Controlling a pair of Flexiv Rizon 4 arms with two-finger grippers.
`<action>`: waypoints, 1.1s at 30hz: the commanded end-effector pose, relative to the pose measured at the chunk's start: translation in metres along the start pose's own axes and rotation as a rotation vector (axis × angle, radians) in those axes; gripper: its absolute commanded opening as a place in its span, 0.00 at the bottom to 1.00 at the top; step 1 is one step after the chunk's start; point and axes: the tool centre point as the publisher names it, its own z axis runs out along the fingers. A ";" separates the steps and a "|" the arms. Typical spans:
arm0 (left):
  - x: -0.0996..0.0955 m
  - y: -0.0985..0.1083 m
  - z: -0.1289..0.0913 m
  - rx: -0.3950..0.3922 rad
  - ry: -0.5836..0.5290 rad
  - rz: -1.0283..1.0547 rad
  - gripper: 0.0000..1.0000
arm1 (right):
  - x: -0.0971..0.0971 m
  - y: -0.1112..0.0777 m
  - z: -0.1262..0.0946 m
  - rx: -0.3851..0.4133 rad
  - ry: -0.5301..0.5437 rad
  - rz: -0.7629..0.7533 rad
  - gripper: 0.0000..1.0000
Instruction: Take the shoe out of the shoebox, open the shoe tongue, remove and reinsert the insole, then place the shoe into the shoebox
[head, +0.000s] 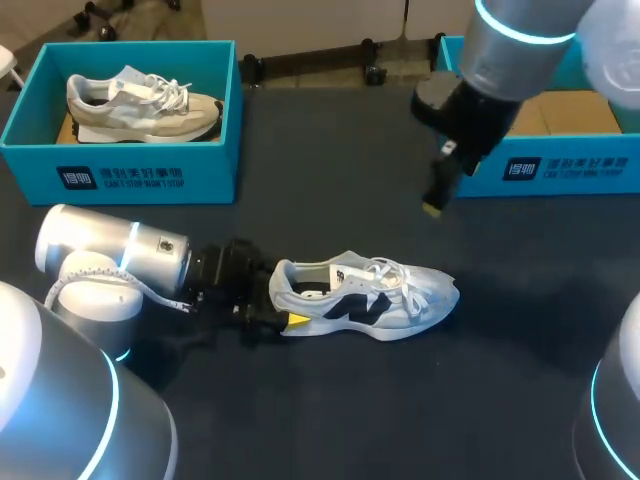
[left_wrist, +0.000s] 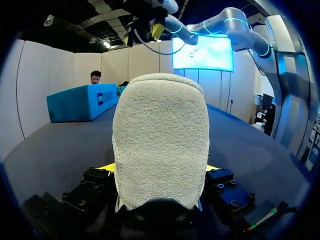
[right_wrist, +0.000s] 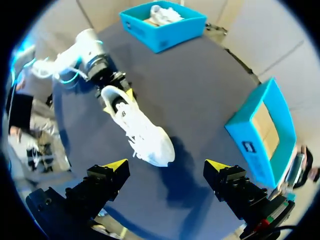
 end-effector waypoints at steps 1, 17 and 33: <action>0.000 0.002 0.003 -0.001 0.000 0.000 0.00 | 0.020 0.015 0.000 0.058 -0.068 0.079 1.00; 0.000 0.002 0.003 -0.001 0.000 0.000 0.00 | 0.034 0.027 0.002 0.029 -0.112 0.214 1.00; 0.000 0.002 0.003 -0.001 0.000 0.000 0.00 | 0.056 0.032 0.009 -0.005 -0.164 0.688 1.00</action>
